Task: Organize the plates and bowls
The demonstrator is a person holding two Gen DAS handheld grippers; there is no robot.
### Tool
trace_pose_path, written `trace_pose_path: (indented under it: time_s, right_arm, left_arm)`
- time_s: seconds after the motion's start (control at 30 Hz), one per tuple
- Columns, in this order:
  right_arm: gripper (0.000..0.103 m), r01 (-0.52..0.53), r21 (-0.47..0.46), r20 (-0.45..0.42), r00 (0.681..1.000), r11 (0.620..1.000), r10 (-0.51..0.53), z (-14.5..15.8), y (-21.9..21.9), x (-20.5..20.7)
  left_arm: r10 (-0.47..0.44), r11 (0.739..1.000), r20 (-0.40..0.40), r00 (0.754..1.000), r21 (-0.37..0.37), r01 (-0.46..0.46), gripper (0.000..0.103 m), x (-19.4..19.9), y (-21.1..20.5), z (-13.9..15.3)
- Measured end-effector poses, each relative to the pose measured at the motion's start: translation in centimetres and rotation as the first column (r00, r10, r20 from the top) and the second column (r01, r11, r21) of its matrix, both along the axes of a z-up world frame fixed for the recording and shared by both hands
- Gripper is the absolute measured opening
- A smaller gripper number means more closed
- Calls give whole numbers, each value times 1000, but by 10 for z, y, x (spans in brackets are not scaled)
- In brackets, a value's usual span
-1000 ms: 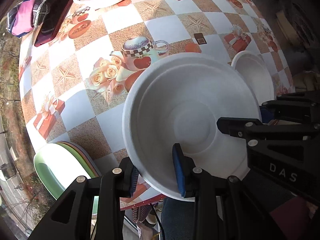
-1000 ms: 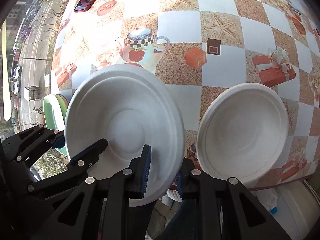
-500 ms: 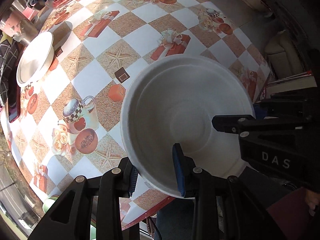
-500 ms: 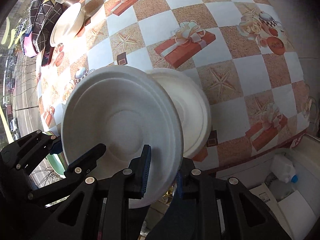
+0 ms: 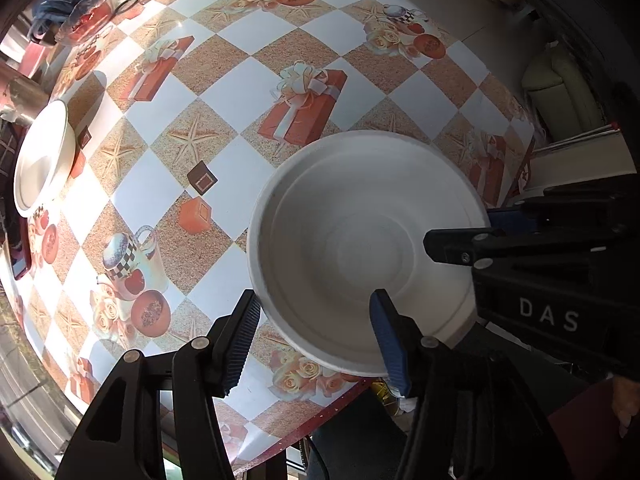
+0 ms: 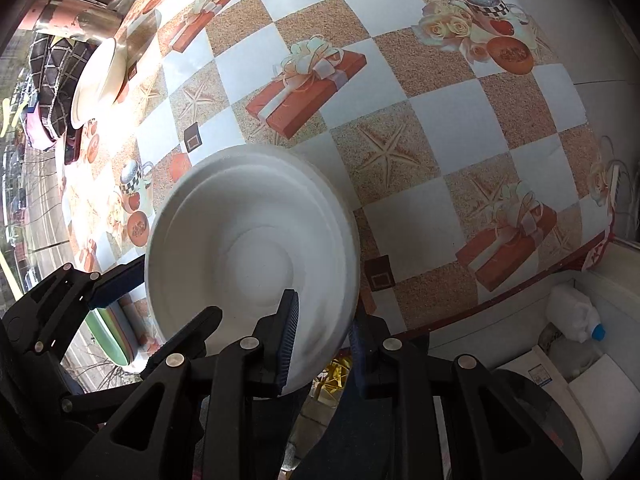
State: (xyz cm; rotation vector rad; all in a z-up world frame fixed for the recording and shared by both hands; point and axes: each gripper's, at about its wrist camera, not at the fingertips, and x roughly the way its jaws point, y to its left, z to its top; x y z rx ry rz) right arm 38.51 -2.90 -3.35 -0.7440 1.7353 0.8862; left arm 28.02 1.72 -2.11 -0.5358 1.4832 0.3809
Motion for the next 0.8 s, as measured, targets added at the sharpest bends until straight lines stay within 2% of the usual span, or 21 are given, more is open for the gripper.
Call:
trace_pose_path:
  time_s: [0.1,0.13,0.17,0.2,0.33,0.47,0.57,0.8]
  right_arm:
    - [28,38,-18,6,999,999,-37,-2,-3,7]
    - [37,56,-22,9,998,998,-55,-3,-4,11]
    - [71,77,-24,15,997,997,-77,-2,-5,15]
    - [95,100,-21,20,995,995,-99,-1,-7,19]
    - [96,174,7,53,983,985,-174,10,-9,33]
    - [96,188,61,88,977,980,-192,28,-1,31]
    - [96,157,110,111,979,981,-169,41,14,20]
    - [96,40,194,147,987,980,-69,58,44,-32]
  left_arm:
    - [38,999,12,999,-2,-38,69,-6,7,1]
    - [62,998,18,998,-6,-62,70,-11,11,3]
    - [89,996,24,996,-10,-88,71,-16,16,5]
    - [118,993,29,993,-14,-118,72,-23,21,7]
    - [243,970,48,969,-26,-242,73,-52,40,13]
    - [330,944,72,941,-23,-329,73,-78,52,19]
    - [352,936,88,932,-13,-352,73,-94,56,23]
    - [353,934,110,929,11,-356,73,-136,60,28]
